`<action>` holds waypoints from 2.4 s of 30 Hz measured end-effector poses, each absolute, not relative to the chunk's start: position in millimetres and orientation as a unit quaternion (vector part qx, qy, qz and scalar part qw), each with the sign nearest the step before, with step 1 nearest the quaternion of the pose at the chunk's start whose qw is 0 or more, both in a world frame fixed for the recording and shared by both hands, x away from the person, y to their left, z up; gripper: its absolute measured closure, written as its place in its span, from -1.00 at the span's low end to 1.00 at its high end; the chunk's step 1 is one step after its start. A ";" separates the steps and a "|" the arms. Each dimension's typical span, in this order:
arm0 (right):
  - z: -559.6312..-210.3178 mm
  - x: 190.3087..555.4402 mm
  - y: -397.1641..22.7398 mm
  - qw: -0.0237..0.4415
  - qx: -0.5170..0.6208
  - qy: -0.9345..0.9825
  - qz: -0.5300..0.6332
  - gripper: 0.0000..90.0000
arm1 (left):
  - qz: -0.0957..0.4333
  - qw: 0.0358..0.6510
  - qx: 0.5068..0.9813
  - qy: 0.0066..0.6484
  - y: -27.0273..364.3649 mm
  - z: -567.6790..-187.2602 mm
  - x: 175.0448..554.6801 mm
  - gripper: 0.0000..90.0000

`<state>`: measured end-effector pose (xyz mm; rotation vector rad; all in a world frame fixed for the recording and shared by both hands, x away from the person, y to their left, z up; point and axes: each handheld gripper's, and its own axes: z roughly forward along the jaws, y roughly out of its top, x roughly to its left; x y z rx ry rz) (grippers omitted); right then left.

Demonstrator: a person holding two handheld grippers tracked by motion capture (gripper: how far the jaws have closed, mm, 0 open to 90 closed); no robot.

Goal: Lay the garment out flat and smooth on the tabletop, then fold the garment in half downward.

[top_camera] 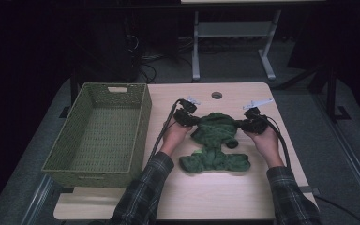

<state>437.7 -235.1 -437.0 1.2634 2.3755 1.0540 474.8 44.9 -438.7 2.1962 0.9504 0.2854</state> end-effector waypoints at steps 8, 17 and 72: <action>-461.1 447.0 -220.4 0.114 0.438 0.834 0.317 0.95 | 0.100 0.355 0.842 0.393 63.1 -456.3 473.1 0.98; -447.9 443.2 -230.3 0.120 0.447 0.823 0.328 0.56 | 0.101 0.356 0.842 0.392 64.6 -441.8 465.4 0.42; -406.3 335.2 -143.4 0.072 0.307 0.846 0.430 0.37 | 0.086 0.325 0.898 0.283 112.9 -459.1 274.2 -0.72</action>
